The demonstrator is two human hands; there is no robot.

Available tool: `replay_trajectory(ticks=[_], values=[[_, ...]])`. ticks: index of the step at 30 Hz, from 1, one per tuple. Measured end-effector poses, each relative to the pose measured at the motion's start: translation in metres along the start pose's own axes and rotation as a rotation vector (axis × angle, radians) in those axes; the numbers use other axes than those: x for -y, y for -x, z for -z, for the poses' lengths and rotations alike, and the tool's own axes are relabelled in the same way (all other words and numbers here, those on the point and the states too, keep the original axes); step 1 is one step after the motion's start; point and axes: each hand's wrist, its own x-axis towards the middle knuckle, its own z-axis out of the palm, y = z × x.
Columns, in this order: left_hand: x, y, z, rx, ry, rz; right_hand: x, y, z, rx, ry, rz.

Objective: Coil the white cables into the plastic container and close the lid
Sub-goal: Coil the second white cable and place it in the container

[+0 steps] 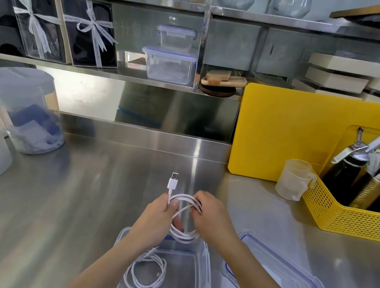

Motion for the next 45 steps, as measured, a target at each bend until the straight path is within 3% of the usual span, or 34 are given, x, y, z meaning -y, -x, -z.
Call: replay_trajectory(ticks=[4, 6, 8, 12, 16, 19, 27, 33, 36, 41, 45], values=[[-0.005, -0.003, 0.004, 0.060, 0.197, 0.051, 0.002, 0.001, 0.001, -0.310, 0.328, 0.420], [-0.007, -0.004, 0.008, 0.114, 0.246, 0.056, -0.004, -0.002, 0.003, -0.374, 0.437, 0.595], [-0.006, -0.004, 0.009, 0.141, 0.292, 0.060, -0.008, -0.003, 0.002, -0.371, 0.460, 0.622], [-0.011, -0.004, 0.007, 0.152, 0.329, 0.077, -0.010, -0.001, -0.006, -0.448, 0.099, 0.494], [-0.012, -0.003, 0.015, 0.232, 0.347, 0.105, 0.002, 0.010, -0.008, -0.427, -0.370, 0.170], [-0.010, -0.001, 0.018, 0.260, 0.354, 0.150, 0.012, 0.011, -0.010, -0.382, -0.591, -0.052], [0.020, -0.004, 0.023, 0.192, -0.233, 0.077, 0.014, 0.009, -0.028, -0.082, -0.121, -0.094], [0.034, -0.003, 0.025, 0.105, -0.101, 0.164, 0.007, 0.008, -0.033, 0.072, -0.180, -0.146], [0.042, -0.003, 0.019, 0.100, -0.163, 0.134, 0.001, 0.012, -0.035, 0.142, -0.172, -0.177], [0.049, -0.002, -0.002, 0.108, -0.197, 0.112, -0.012, 0.019, -0.037, 0.161, 0.033, -0.228], [0.054, -0.004, -0.015, 0.132, -0.263, 0.080, -0.016, 0.029, -0.041, 0.131, 0.267, -0.156]])
